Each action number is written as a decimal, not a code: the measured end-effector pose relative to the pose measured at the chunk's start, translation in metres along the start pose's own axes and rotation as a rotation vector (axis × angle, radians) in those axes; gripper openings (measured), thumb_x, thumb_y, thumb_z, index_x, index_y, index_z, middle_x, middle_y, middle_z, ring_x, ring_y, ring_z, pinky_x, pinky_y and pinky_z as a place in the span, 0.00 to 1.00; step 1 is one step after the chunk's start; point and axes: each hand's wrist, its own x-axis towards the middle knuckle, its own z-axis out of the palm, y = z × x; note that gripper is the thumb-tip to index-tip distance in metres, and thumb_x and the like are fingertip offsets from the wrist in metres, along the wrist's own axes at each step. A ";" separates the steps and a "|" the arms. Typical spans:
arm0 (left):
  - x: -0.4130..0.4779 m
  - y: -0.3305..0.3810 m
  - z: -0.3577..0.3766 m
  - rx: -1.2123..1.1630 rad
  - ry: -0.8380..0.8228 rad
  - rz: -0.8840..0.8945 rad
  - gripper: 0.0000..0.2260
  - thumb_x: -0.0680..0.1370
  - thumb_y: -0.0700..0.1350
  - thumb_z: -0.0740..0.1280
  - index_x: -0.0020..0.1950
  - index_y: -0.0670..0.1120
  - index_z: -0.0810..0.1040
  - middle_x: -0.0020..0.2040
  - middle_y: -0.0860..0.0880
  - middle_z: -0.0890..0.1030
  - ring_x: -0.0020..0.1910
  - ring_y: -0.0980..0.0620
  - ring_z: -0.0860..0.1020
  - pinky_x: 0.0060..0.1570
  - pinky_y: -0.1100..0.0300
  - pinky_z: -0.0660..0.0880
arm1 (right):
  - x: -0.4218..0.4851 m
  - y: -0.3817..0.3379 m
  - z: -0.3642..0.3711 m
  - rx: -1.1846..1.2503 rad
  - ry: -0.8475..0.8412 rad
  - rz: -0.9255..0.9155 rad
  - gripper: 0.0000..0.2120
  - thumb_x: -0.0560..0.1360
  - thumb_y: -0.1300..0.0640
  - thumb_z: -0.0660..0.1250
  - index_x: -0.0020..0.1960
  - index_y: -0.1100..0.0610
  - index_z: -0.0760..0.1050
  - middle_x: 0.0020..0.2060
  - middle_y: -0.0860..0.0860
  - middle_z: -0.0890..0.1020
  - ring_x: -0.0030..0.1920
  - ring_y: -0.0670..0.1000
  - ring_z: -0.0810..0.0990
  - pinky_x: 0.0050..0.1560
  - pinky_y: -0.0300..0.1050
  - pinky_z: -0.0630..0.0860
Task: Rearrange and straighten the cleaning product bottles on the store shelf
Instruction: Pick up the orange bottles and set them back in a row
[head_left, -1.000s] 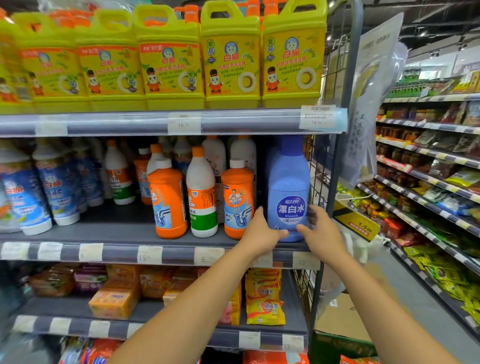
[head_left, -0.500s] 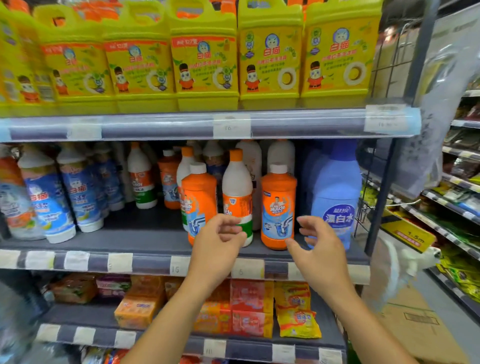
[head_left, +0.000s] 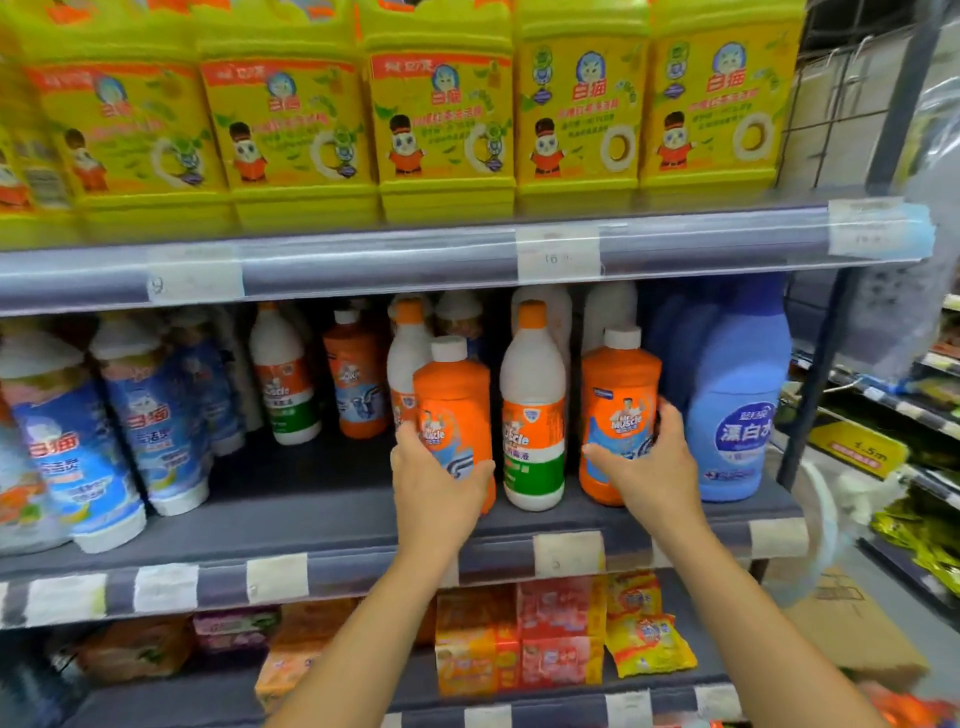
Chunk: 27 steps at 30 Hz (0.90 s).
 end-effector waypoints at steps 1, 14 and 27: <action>0.004 -0.004 -0.001 0.009 -0.014 0.012 0.34 0.63 0.46 0.79 0.63 0.49 0.65 0.56 0.48 0.70 0.53 0.50 0.72 0.51 0.57 0.70 | 0.002 0.001 0.001 -0.017 0.008 0.007 0.37 0.61 0.52 0.80 0.64 0.50 0.66 0.53 0.48 0.78 0.51 0.50 0.78 0.48 0.41 0.72; 0.002 0.005 -0.019 -0.092 -0.011 0.084 0.33 0.58 0.48 0.81 0.56 0.56 0.68 0.53 0.53 0.78 0.51 0.52 0.78 0.48 0.60 0.72 | -0.002 -0.009 -0.006 -0.064 0.132 -0.081 0.32 0.57 0.52 0.82 0.55 0.49 0.69 0.46 0.44 0.78 0.43 0.44 0.78 0.42 0.35 0.72; -0.069 0.012 -0.112 -0.160 0.016 0.036 0.29 0.60 0.42 0.81 0.51 0.62 0.72 0.48 0.65 0.78 0.44 0.73 0.77 0.41 0.69 0.70 | -0.096 -0.066 -0.033 0.173 -0.101 -0.200 0.29 0.56 0.46 0.80 0.53 0.42 0.73 0.44 0.35 0.82 0.45 0.34 0.80 0.40 0.25 0.74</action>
